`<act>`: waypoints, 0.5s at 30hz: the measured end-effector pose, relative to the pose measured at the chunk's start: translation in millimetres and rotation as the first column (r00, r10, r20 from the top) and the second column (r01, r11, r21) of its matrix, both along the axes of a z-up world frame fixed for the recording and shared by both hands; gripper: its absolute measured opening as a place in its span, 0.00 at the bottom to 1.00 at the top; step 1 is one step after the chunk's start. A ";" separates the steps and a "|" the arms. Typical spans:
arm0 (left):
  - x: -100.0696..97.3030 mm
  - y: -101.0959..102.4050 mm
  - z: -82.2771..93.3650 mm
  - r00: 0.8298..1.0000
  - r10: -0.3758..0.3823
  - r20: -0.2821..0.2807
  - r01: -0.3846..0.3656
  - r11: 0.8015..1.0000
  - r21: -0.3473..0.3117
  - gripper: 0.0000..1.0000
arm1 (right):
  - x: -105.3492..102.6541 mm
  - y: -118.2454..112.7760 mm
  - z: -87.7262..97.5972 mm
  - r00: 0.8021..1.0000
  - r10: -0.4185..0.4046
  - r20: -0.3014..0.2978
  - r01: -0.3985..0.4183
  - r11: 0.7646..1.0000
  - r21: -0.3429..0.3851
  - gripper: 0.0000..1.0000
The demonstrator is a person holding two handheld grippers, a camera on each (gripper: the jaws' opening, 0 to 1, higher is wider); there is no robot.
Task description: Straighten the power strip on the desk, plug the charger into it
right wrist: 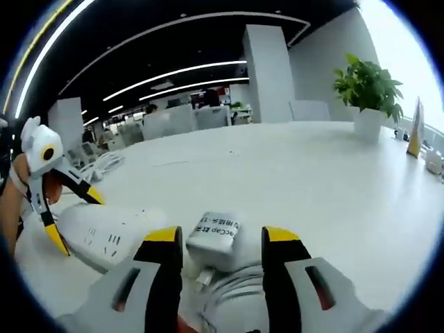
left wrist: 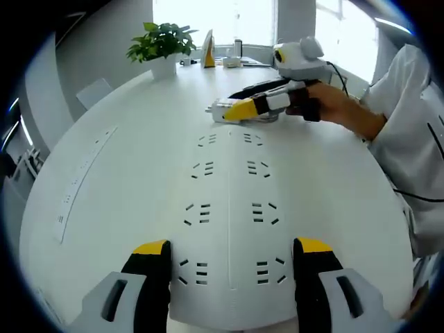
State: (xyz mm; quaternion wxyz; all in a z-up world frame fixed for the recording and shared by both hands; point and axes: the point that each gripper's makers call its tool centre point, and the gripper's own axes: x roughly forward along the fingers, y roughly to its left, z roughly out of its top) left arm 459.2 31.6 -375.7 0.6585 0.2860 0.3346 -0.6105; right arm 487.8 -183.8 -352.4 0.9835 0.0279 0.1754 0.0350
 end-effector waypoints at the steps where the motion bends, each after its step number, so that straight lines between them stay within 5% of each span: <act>1: 0.0 0.0 0.0 1.000 0.000 0.000 0.000 1.000 0.000 0.73 | 1.1 1.1 0.1 1.000 0.002 0.005 -0.002 1.000 -0.008 0.39; 15: 0.3 -0.3 -0.2 1.000 -0.002 0.001 0.002 1.000 0.001 0.73 | 3.2 5.2 -1.0 1.000 0.020 0.007 -0.019 0.999 -0.042 0.33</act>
